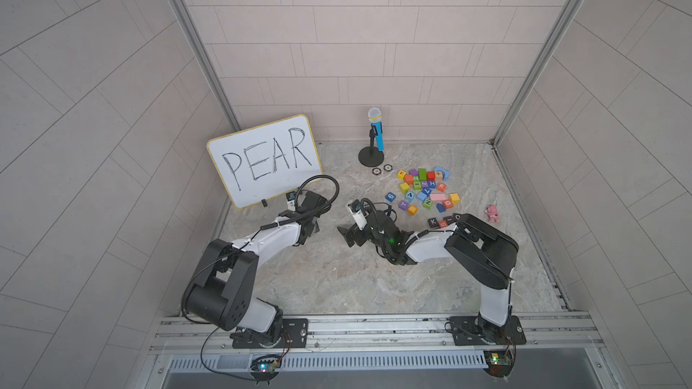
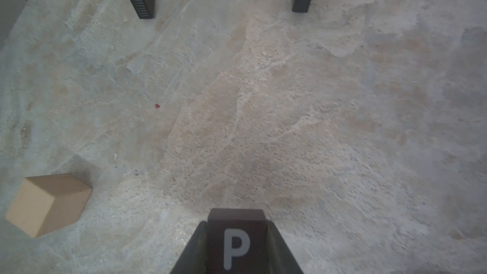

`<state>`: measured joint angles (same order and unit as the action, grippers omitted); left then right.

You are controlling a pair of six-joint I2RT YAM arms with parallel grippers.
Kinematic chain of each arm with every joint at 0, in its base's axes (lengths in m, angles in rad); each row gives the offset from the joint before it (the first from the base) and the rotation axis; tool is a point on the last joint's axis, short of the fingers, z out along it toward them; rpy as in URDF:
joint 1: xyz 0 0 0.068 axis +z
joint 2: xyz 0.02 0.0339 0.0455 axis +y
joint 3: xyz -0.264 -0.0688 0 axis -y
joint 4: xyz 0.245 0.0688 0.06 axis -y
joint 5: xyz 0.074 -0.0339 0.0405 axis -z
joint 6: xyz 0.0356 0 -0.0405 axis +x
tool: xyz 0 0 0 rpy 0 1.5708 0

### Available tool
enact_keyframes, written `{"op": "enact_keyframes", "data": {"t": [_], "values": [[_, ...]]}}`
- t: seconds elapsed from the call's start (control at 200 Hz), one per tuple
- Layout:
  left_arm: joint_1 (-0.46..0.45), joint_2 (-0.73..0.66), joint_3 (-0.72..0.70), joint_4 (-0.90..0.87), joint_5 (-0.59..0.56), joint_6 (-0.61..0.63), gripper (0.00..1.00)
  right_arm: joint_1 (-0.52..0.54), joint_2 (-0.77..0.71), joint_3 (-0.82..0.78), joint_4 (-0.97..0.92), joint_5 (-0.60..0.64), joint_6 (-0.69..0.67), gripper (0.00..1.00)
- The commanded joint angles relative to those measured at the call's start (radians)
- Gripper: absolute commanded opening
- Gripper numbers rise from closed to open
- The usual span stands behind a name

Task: Spell the uppercase word “pear” with letter blocks
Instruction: Place the letter block at the center of the board.

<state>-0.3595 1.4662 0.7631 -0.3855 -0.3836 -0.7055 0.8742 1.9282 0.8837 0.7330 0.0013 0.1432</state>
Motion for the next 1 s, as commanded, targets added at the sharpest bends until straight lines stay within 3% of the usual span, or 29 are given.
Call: {"op": "enact_keyframes", "data": {"t": [0.0,0.225,0.996], "values": [[0.040,-0.005,-0.029,0.000,0.013,0.041,0.30,0.012,0.015,0.011,0.042,-0.006,0.013,1.00],[0.101,-0.025,-0.088,0.061,0.035,0.032,0.29,0.017,-0.003,-0.038,0.074,-0.004,0.013,1.00],[0.103,0.074,0.016,-0.074,0.028,0.048,0.33,0.025,-0.087,-0.166,0.150,0.032,0.007,1.00]]}}
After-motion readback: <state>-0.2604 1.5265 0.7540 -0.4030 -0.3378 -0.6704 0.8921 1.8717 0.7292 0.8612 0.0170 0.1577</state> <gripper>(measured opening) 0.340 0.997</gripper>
